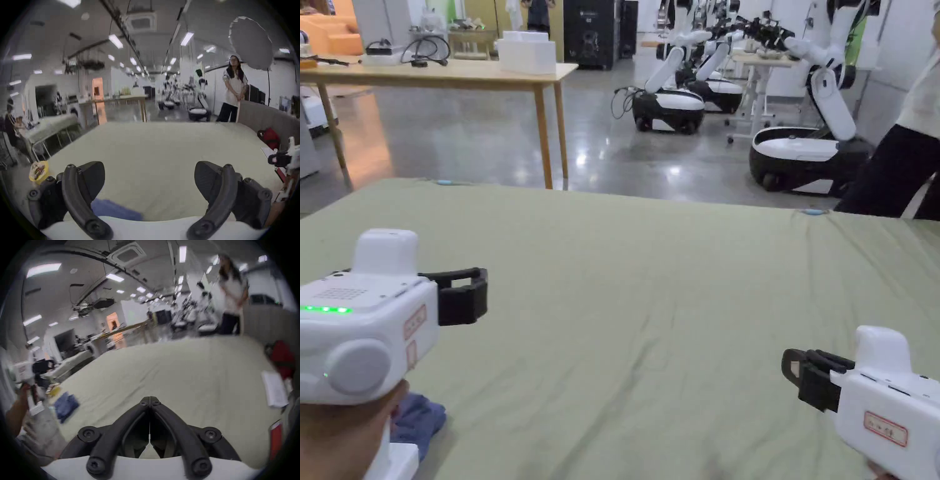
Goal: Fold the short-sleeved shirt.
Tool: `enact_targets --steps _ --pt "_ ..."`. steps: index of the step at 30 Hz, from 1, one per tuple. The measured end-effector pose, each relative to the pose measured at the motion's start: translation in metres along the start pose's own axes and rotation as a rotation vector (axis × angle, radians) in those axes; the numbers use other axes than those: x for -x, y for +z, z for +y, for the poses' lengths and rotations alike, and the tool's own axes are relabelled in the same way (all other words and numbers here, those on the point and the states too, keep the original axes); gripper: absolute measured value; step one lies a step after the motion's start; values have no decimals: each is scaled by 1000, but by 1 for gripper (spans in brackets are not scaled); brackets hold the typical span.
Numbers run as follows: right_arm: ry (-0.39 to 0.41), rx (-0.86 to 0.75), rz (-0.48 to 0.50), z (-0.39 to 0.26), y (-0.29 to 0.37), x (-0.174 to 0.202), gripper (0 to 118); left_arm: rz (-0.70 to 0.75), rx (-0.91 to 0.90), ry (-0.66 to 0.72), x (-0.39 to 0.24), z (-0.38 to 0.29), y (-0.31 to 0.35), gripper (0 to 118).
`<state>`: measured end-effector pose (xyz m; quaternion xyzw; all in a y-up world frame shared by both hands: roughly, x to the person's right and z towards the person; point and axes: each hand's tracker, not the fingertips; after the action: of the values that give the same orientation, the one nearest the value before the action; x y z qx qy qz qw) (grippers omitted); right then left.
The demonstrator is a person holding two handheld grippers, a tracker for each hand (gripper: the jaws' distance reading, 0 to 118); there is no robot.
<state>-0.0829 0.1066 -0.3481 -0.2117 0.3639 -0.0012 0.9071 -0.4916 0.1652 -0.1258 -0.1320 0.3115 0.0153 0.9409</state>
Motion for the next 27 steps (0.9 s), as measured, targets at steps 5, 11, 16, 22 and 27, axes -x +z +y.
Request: enact_targets --steps 5,11,16,22,27 --pt "94 -175 -195 21 40 -9 1 -74 -183 -74 -109 -11 18 88" --pt "83 -228 -242 21 55 -22 0 -146 -130 -23 -182 -23 30 5" --pt "101 -256 -245 34 58 -19 0 -164 -153 -79 -212 -4 41 3" --pt "112 -324 -246 76 59 -9 87 -119 -210 -30 -207 39 35 88" --pt "152 -339 -225 86 57 -2 115 -102 -233 -23 -207 43 28 118"
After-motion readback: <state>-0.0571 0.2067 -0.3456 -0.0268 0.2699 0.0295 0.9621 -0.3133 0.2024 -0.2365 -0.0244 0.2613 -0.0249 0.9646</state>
